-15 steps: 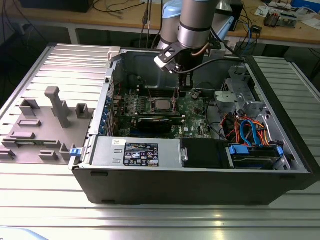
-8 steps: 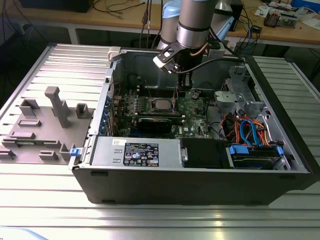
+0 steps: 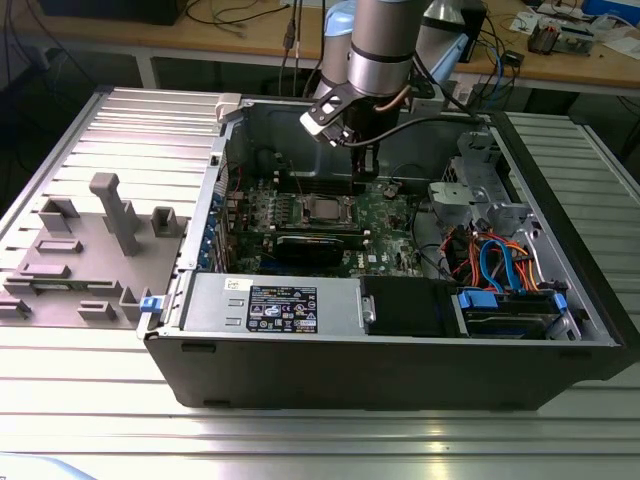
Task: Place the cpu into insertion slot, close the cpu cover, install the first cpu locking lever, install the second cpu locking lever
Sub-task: 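Close the cpu cover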
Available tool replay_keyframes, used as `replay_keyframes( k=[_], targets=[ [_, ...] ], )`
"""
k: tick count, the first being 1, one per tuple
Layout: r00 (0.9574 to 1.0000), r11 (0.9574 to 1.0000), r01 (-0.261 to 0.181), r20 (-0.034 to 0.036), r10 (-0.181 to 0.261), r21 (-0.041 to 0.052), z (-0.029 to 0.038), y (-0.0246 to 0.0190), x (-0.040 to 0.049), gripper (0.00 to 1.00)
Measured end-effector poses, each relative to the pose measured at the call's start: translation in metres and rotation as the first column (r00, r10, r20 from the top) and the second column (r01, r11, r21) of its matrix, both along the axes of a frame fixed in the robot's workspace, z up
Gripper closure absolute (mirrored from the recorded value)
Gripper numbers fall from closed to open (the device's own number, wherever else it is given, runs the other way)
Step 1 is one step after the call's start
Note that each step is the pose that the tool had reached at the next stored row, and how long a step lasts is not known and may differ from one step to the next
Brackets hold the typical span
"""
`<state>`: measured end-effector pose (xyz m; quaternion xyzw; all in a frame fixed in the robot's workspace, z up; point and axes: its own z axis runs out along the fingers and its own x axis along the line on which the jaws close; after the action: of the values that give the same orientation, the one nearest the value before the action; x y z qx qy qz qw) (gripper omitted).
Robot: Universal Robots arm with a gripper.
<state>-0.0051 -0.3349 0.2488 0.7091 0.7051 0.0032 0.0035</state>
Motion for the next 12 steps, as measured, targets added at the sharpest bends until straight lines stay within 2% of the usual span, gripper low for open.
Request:
replay_keyframes(
  k=[2,4,6,8,10,12],
  targets=[
    [1.0,1.0,0.0,0.0,0.0,0.0001,-0.0002,0.0,-0.0001,0.89],
    [1.0,1.0,0.0,-0.0001,0.0,0.001,-0.0022,0.0,-0.0043,0.89],
    [1.0,1.0,-0.001,0.0,0.001,0.0016,-0.0071,0.0,-0.0177,0.89],
    [1.0,1.0,-0.001,0.0,0.001,0.0017,-0.0106,0.0,-0.0264,0.89],
    [1.0,1.0,-0.002,0.0,0.002,0.0017,-0.017,0.0,-0.0379,0.89],
    [1.0,1.0,-0.003,0.0001,0.003,0.0017,-0.0204,0.0,-0.0421,0.89]
  ],
)
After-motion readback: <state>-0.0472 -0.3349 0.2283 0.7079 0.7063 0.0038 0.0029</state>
